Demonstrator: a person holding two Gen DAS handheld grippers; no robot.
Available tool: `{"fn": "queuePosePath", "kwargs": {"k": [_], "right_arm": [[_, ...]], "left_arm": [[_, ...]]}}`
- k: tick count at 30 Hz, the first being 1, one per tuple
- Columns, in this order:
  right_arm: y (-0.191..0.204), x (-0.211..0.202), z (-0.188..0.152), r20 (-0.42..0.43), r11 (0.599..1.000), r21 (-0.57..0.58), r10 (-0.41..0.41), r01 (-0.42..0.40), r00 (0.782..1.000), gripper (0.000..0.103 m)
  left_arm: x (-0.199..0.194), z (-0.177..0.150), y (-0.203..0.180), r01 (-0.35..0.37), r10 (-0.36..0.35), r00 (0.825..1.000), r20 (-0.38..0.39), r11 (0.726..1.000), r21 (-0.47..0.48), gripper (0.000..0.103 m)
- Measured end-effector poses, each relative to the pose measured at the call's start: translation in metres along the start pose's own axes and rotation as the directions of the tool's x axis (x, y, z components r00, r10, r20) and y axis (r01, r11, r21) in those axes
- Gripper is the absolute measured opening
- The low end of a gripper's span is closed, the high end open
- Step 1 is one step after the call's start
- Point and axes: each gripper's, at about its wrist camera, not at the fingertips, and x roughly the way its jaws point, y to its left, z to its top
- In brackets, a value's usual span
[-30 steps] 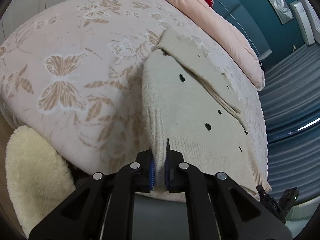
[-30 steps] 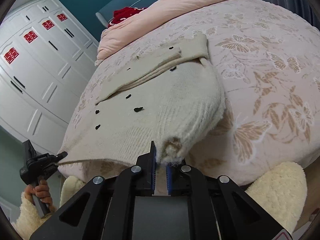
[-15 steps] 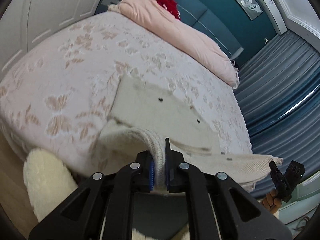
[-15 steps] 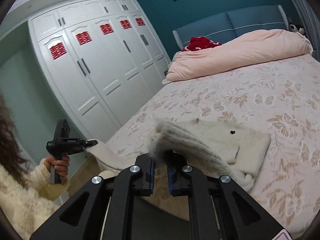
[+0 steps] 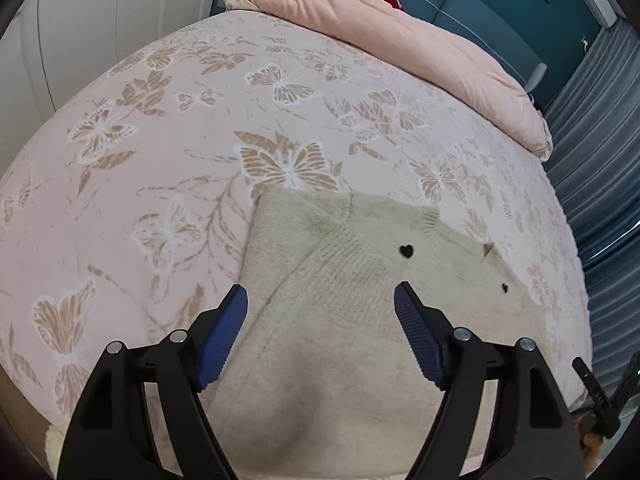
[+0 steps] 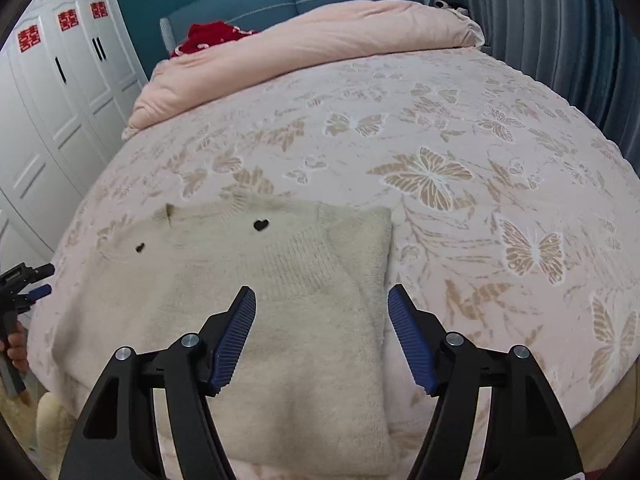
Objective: Fold small clothes
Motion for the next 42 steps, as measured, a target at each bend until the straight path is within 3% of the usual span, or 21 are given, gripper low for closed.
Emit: {"fn": "queuePosePath", "kwargs": {"k": [5,8,9,10,11,12,14,18,22,24,26,30,34,37,38,42], "right_arm": [[0.005,0.057,0.014,-0.098,1.0,0.008,0.005,-0.005,0.995,0.068],[0.01,0.085,0.017,-0.133,0.999,0.043,0.028,-0.023,0.991,0.068],[0.011,0.092,0.015,-0.139,0.998,0.053,0.023,-0.016,0.99,0.067],[0.013,0.096,0.012,-0.146,0.998,0.058,0.015,-0.006,0.989,0.051],[0.015,0.098,0.01,-0.155,0.998,0.06,0.029,-0.02,0.987,0.012],[0.018,0.099,0.009,-0.175,0.998,0.06,0.038,-0.028,0.984,0.01],[0.024,0.079,0.01,-0.123,0.997,0.041,0.07,-0.066,0.99,0.008],[0.036,0.005,0.039,0.054,0.986,-0.013,0.166,-0.165,0.985,0.007],[0.03,-0.024,0.086,0.182,0.989,-0.017,0.149,-0.148,0.972,0.007],[0.016,0.003,0.1,0.152,0.995,0.016,0.093,-0.097,0.984,0.007],[-0.002,0.055,0.099,0.06,0.993,0.091,0.064,-0.07,0.996,0.007],[-0.022,0.134,0.074,-0.112,0.989,0.144,-0.012,0.028,0.994,0.007],[-0.026,0.123,0.077,-0.04,0.985,0.173,0.032,-0.025,0.999,0.007],[-0.03,0.149,0.073,-0.171,0.992,0.123,0.005,0.017,0.985,0.008],[-0.029,0.145,0.073,-0.165,0.991,0.129,0.004,0.018,0.986,0.012],[-0.004,0.081,0.073,-0.011,0.992,0.12,-0.045,0.047,0.999,0.022]], "left_arm": [[0.051,0.004,0.001,-0.009,0.009,0.994,-0.107,1.0,0.005,0.076],[0.075,0.002,-0.008,-0.018,0.026,0.991,-0.131,0.998,0.063,0.075],[0.083,0.001,-0.01,-0.039,0.051,0.988,-0.147,0.996,0.082,0.066],[0.087,0.0,-0.012,-0.049,0.063,0.985,-0.16,0.995,0.092,0.058],[0.087,0.0,-0.013,-0.044,0.06,0.986,-0.156,0.994,0.099,0.039],[0.084,0.002,-0.014,-0.029,0.045,0.987,-0.153,0.994,0.104,0.01],[0.07,0.007,-0.014,0.001,0.013,0.99,-0.138,0.995,0.1,0.008],[0.013,0.035,-0.023,0.064,-0.062,0.998,-0.019,0.992,0.106,0.008],[-0.003,0.08,-0.033,0.058,-0.064,0.996,0.061,0.994,0.093,0.008],[0.017,0.093,-0.035,0.005,-0.011,0.998,0.063,0.995,0.097,0.008],[0.055,0.095,-0.035,-0.037,0.037,0.999,-0.003,0.995,0.093,0.008],[0.121,0.071,-0.027,-0.169,0.18,0.978,-0.102,0.979,0.113,0.008],[0.117,0.068,-0.019,-0.147,0.153,0.985,-0.077,0.986,0.079,0.008],[0.125,0.068,-0.017,-0.163,0.173,0.98,-0.101,0.981,0.101,0.009],[0.125,0.068,-0.018,-0.158,0.169,0.98,-0.107,0.982,0.104,0.011],[0.086,0.061,-0.031,-0.142,0.149,0.988,-0.039,0.98,0.137,0.018]]}}
